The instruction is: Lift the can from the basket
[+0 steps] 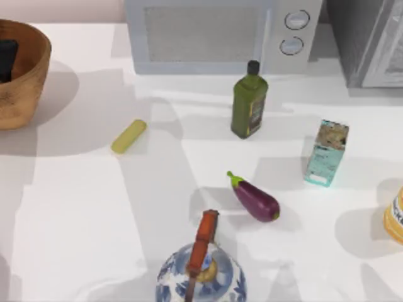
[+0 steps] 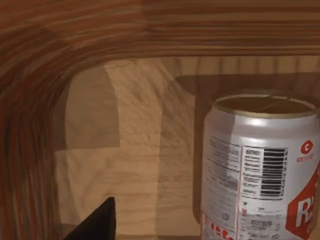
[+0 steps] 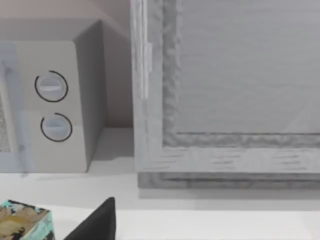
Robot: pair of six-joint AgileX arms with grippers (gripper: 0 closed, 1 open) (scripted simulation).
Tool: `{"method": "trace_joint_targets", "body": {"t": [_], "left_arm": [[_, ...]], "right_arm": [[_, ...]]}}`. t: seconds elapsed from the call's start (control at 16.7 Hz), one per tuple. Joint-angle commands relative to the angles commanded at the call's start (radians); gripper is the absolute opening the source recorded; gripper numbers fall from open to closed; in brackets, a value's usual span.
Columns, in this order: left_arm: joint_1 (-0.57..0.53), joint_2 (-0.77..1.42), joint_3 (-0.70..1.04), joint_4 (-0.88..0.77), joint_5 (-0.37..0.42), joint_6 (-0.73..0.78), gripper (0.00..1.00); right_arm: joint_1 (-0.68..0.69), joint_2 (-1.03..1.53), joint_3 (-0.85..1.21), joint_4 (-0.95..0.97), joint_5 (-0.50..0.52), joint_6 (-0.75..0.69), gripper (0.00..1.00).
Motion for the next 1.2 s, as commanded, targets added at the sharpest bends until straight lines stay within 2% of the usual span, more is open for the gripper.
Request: {"method": "trace_joint_targets", "body": {"t": [0.3, 0.6, 1.2], "left_arm": [[-0.003, 0.013, -0.126, 0.14, 0.0, -0.002, 1.0], [-0.003, 0.015, -0.142, 0.158, 0.0, -0.003, 1.0], [-0.003, 0.015, -0.142, 0.158, 0.0, -0.003, 0.25]], "right_arm": [[0.0, 0.0, 0.0, 0.0, 0.0, 0.0, 1.0], [0.0, 0.0, 0.0, 0.0, 0.0, 0.0, 1.0], [0.0, 0.0, 0.0, 0.0, 0.0, 0.0, 1.0]]}}
